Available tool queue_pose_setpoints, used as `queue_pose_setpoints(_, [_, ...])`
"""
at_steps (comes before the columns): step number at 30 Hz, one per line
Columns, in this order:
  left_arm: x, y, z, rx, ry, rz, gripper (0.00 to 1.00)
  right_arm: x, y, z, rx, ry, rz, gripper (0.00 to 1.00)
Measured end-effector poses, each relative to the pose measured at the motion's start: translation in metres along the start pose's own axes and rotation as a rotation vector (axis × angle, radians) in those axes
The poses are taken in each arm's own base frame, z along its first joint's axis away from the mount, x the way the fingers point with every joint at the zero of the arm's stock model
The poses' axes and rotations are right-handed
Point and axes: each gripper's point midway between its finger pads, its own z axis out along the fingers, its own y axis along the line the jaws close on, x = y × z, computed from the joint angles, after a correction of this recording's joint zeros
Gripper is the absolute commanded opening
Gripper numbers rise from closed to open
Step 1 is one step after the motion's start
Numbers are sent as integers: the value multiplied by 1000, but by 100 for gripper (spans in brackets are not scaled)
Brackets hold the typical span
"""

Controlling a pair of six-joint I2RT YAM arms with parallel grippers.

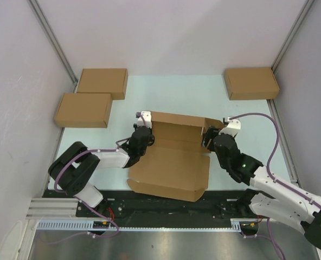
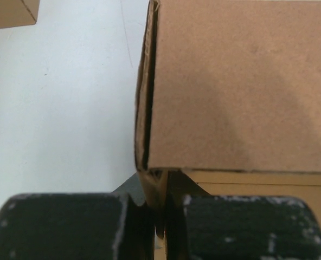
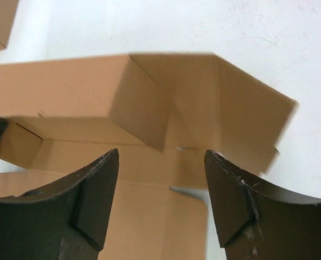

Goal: Fold the paper box

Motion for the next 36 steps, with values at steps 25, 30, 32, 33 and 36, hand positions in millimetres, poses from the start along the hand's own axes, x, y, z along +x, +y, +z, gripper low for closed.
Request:
queue_pose_setpoints(25, [3,26,-9,-133,22,-147,0,78,-49,29,128,182,209,48])
queue_pose_setpoints(30, [3,26,-9,-131,20,-142,0,84,-51,40,127,188,243,50])
queue_pose_setpoints(32, [3,26,-9,-130,18,-141,0,85,-49,44,118,187,245,50])
queue_pose_setpoints(33, [3,26,-10,-129,18,-140,0,85,-48,47,115,184,246,50])
queue_pose_setpoints(36, [3,25,-10,-127,18,-132,0,87,-45,54,108,179,234,49])
